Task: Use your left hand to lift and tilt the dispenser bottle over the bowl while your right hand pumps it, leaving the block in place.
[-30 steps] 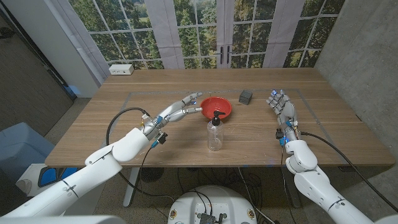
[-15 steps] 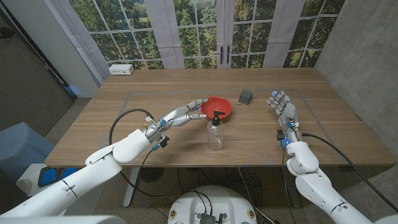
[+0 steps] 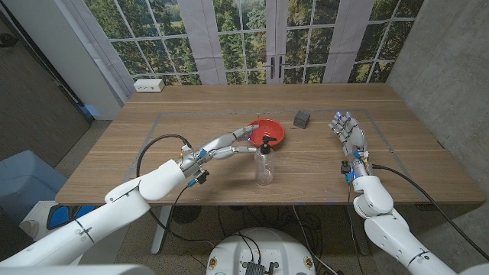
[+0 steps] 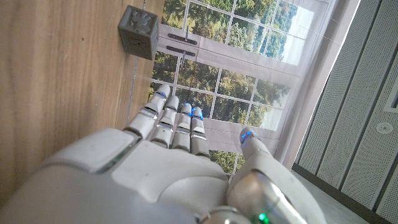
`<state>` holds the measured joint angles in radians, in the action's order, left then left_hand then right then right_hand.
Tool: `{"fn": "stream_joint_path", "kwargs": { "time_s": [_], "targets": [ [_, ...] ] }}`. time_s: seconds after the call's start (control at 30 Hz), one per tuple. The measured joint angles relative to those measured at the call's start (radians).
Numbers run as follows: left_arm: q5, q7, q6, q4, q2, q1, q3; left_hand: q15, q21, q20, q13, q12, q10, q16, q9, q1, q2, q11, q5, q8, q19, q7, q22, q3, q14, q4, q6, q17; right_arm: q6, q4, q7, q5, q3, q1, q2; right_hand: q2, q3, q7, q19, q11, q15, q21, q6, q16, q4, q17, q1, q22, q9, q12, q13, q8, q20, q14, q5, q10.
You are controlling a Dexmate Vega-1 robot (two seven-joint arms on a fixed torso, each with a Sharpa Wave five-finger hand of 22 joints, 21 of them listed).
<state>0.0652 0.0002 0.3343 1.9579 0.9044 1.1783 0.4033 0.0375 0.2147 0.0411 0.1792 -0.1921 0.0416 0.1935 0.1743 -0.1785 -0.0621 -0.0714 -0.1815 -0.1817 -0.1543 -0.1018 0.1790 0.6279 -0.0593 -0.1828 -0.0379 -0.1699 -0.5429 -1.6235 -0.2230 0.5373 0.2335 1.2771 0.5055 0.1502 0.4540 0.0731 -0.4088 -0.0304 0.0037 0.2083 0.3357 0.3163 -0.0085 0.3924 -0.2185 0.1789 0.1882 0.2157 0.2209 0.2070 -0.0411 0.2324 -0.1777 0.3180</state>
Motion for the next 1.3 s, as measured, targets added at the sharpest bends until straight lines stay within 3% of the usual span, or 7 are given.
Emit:
{"fn": "stream_joint_path", "kwargs": {
  "time_s": [0.07, 0.2, 0.3, 0.63, 1.0, 1.3],
  "targets": [
    [-0.003, -0.005, -0.007, 0.003, 0.002, 0.0, 0.001, 0.0, 0.0, 0.0, 0.003, 0.0, 0.005, 0.0, 0.004, -0.007, -0.007, -0.005, 0.0, 0.0, 0.0, 0.003, 0.0, 0.0, 0.0, 0.0, -0.002, 0.0, -0.002, -0.002, -0.001, -0.002, -0.001, 0.003, 0.0, 0.0, 0.0, 0.0, 0.0, 0.0, 0.0, 0.0, 0.0, 0.0, 0.0, 0.0, 0.0, 0.0, 0.0, 0.0, 0.0, 0.0, 0.0, 0.0, 0.0, 0.0],
    [-0.012, -0.014, -0.029, 0.013, 0.007, 0.0, 0.004, 0.002, 0.0, -0.005, 0.005, 0.0, 0.005, 0.0, 0.005, -0.035, -0.035, -0.005, 0.0, -0.019, -0.005, 0.064, 0.0, -0.004, -0.002, -0.004, 0.024, -0.004, -0.005, -0.007, -0.005, -0.006, -0.003, 0.011, 0.0, 0.0, 0.0, 0.0, -0.004, 0.006, 0.0, 0.0, 0.0, 0.0, 0.0, 0.003, 0.0, 0.0, 0.0, 0.0, 0.0, 0.0, -0.004, 0.0, 0.0, 0.006],
    [-0.018, -0.023, -0.041, 0.018, 0.009, -0.003, 0.009, 0.002, 0.0, -0.011, 0.005, 0.0, -0.004, -0.005, 0.005, -0.056, -0.042, 0.004, 0.0, -0.026, -0.011, 0.09, 0.0, -0.004, -0.002, -0.004, 0.04, -0.005, -0.008, -0.01, -0.007, -0.009, -0.004, 0.017, 0.0, 0.006, -0.003, 0.0, -0.004, 0.005, 0.0, 0.0, 0.0, 0.0, -0.003, 0.005, 0.006, 0.0, 0.0, 0.0, 0.0, 0.0, -0.004, 0.0, 0.0, 0.006],
    [-0.052, -0.08, -0.096, 0.035, 0.016, -0.035, 0.037, -0.002, -0.004, -0.058, 0.005, -0.004, -0.013, -0.012, 0.009, -0.094, -0.07, 0.024, 0.0, -0.034, -0.014, 0.102, -0.001, -0.005, 0.003, -0.004, 0.038, -0.005, -0.019, -0.026, -0.015, -0.021, -0.013, 0.04, 0.0, -0.004, -0.004, 0.0, -0.004, 0.0, 0.0, 0.0, 0.0, 0.0, -0.004, 0.005, 0.02, 0.0, 0.0, 0.0, 0.0, 0.0, -0.004, 0.0, 0.0, 0.011],
    [-0.052, -0.125, -0.136, 0.019, 0.007, -0.088, 0.089, -0.002, -0.012, -0.047, 0.005, -0.004, -0.005, -0.012, 0.01, -0.123, -0.091, 0.031, -0.004, -0.034, -0.003, 0.113, -0.006, -0.011, 0.02, -0.003, 0.027, -0.002, -0.024, -0.042, -0.026, -0.037, -0.023, 0.061, 0.001, -0.004, -0.004, 0.004, -0.004, 0.0, 0.0, 0.0, 0.004, 0.0, -0.004, 0.004, 0.02, 0.0, 0.0, 0.0, 0.0, 0.0, -0.004, 0.0, 0.0, 0.011],
    [-0.044, -0.165, -0.138, -0.016, -0.013, -0.135, 0.136, -0.002, -0.02, -0.047, 0.005, -0.004, -0.016, -0.012, 0.01, -0.149, -0.09, 0.02, -0.004, -0.034, -0.003, 0.109, -0.007, -0.011, 0.02, -0.003, 0.031, -0.002, -0.026, -0.054, -0.036, -0.047, -0.031, 0.078, 0.001, -0.004, -0.007, 0.004, -0.004, 0.0, 0.0, 0.0, 0.003, 0.0, -0.007, 0.004, 0.02, 0.0, 0.0, 0.0, 0.0, 0.0, -0.004, 0.0, 0.0, 0.011]
  ]
}}
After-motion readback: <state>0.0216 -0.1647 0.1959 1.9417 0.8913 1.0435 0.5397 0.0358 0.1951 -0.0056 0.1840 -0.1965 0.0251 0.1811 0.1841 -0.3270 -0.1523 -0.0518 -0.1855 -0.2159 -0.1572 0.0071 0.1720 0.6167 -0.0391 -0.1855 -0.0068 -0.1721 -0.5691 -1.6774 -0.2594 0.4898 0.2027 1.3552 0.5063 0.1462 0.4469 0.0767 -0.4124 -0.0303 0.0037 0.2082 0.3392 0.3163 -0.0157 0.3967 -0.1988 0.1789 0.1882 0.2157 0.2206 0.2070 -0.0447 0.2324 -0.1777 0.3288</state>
